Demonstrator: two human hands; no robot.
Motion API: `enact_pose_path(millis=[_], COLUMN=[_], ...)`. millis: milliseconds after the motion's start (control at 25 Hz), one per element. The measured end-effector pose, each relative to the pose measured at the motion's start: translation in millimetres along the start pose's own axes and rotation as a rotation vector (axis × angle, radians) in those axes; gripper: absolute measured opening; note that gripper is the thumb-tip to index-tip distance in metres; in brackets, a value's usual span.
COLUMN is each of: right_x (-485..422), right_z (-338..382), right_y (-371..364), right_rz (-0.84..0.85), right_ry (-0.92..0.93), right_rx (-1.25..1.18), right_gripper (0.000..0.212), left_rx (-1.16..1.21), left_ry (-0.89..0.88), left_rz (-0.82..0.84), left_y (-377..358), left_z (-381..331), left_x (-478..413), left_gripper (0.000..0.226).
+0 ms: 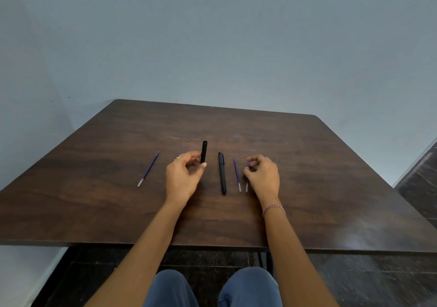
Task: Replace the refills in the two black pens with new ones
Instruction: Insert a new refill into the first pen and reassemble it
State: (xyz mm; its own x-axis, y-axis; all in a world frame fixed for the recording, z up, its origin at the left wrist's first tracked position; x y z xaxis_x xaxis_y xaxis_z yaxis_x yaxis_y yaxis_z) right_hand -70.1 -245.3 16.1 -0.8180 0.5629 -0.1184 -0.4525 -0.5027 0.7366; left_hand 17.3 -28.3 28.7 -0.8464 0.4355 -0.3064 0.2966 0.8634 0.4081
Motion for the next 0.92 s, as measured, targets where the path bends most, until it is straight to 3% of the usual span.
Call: enact_pose_path(millis=[360, 560, 720, 920], right_x=[3.8, 7.0, 6.3, 8.9], right_z=[7.5, 11.3, 13.1, 18.7], right_y=[1.5, 6.8, 6.8, 8.9], right_rz=[-0.059, -0.101, -0.094, -0.137], right_ry=[0.008, -0.052, -0.075, 0.022], right_rx=[0.137, 0.307, 0.311, 0.326], right_gripper=[0.026, 0.014, 0.01, 0.022], left_rx=[-0.028, -0.063, -0.077, -0.097], left_ry=[-0.038, -0.059, -0.065, -0.058], left_rz=[0.008, 0.005, 0.009, 0.015], left_y=[-1.7, -2.6, -3.2, -3.5], left_z=[0.1, -2.5, -3.8, -3.5], left_x=[-0.9, -0.9, -0.4, -0.4], left_gripper=[0.029, 0.027, 0.028, 0.028])
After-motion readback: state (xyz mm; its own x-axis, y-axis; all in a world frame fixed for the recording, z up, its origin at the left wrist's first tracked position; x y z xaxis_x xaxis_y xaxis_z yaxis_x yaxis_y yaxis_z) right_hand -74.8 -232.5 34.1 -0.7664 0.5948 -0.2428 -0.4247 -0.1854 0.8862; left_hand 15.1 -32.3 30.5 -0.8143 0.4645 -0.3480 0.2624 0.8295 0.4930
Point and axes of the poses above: each hand's wrist, its own x-axis away from the middle knuckle, its own y-axis out of the back of the hand, z = x × y, the point moved 7 cm from there along -x, towards the middle knuckle, and after that the axes turned 15 degrees about z, right-handed, at the moved point
